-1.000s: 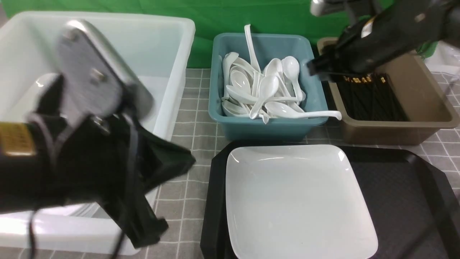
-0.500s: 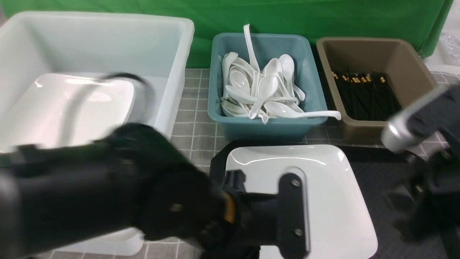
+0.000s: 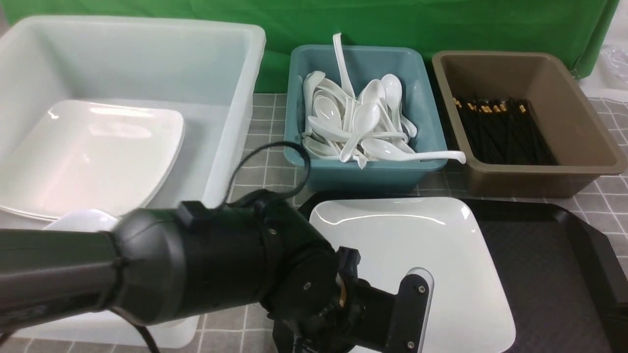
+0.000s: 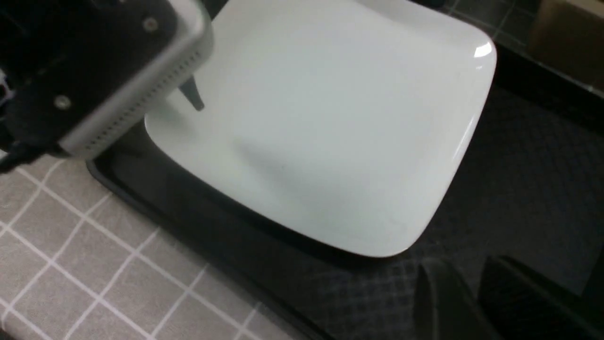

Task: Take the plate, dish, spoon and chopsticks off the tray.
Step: Use the left arm to grab a plate from the dinner plate

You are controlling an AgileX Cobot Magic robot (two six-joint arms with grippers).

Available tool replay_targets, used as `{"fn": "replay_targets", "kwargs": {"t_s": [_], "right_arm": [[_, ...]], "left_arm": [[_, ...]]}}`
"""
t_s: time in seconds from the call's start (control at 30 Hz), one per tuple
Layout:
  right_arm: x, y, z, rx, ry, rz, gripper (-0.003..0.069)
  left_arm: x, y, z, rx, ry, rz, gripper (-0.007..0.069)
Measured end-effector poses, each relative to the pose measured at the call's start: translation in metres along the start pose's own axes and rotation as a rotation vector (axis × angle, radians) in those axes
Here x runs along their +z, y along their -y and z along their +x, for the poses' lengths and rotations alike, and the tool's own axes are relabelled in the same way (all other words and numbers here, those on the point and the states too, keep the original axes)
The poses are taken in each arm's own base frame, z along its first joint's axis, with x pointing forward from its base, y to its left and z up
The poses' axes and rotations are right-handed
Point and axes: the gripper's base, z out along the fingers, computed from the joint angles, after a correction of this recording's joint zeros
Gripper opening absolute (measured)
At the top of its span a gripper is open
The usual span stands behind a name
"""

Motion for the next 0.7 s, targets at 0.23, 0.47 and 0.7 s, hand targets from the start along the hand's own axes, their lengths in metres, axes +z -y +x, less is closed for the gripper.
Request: {"fn": "replay_targets", "kwargs": {"t_s": [0.23,0.47,0.7], "right_arm": [[-0.002,0.000,0.004,0.001,-0.015,0.001,0.0174],[-0.003,0.000,0.008,0.002,-0.054,0.003,0.0183],[-0.004,0.000,0.009,0.020,-0.057,0.003,0.0196]], "left_arm": [[0.017,0.002,0.003,0.041,-0.035,0.036,0.0444],[0.025,0.000,0.003,0.067,-0.047,0.025,0.0377],[0.026,-0.002,0.003,0.088,-0.050,0.011,0.0267]]}}
